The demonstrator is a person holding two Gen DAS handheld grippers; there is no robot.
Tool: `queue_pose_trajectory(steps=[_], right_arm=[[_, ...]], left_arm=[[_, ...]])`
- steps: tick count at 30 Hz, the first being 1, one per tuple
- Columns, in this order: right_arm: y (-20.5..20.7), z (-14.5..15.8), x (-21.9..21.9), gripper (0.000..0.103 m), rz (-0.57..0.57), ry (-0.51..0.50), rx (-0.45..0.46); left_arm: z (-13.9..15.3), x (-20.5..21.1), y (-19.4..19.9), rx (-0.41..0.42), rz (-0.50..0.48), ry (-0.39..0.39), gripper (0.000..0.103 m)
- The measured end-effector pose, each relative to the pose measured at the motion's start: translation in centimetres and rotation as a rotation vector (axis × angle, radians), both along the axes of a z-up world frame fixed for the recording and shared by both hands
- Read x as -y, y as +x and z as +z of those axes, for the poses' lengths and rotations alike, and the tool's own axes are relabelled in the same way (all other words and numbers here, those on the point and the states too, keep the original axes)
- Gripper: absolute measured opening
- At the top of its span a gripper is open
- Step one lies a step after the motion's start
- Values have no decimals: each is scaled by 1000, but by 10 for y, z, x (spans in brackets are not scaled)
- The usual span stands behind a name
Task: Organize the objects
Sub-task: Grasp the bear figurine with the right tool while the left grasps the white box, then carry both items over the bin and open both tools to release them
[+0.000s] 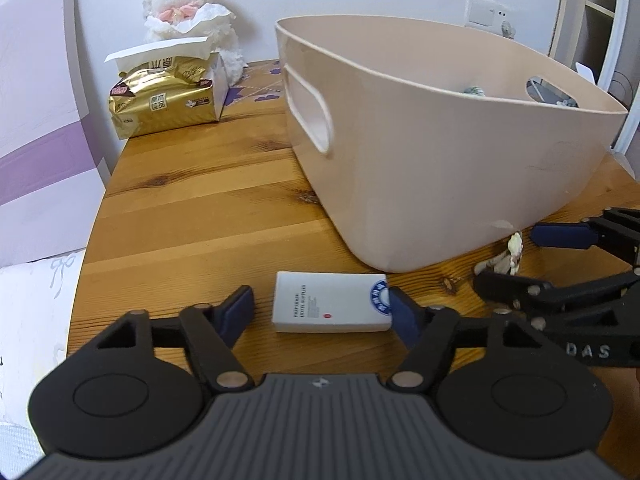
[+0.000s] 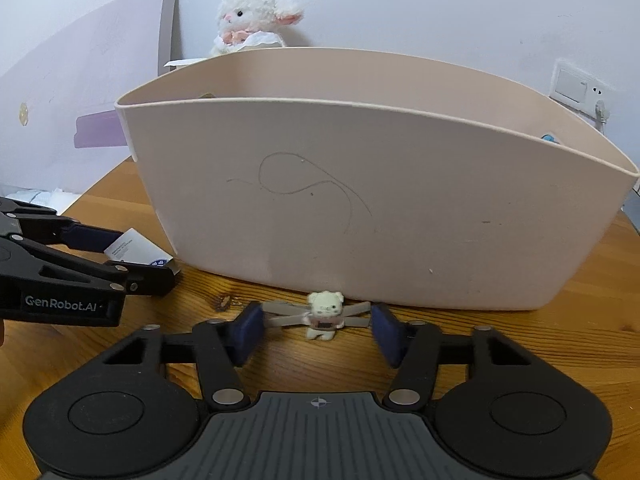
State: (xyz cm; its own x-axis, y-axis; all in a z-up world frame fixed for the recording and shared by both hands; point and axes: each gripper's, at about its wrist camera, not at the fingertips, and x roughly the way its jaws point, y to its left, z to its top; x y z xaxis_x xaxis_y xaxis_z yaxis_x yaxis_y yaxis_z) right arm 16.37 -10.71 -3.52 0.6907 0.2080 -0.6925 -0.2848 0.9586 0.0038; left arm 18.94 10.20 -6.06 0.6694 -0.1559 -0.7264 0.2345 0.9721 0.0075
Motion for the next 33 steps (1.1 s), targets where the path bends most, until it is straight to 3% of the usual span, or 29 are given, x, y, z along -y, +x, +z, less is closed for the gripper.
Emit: queue_pose_trajectory(steps=[1, 12, 19, 33], right_arm=[[-2, 0, 1, 55, 2, -1, -1], [-15, 1, 10, 55, -1, -4, -21], [-31, 19, 26, 55, -11, 0, 9], [-64, 82, 76, 55, -53, 52, 161]], left_arm=[[0, 1, -1, 1, -5, -2, 61], [2, 9, -13, 0, -8, -12, 61], [6, 21, -26, 1, -20, -13, 60], [69, 47, -67, 149, -46, 4, 60]])
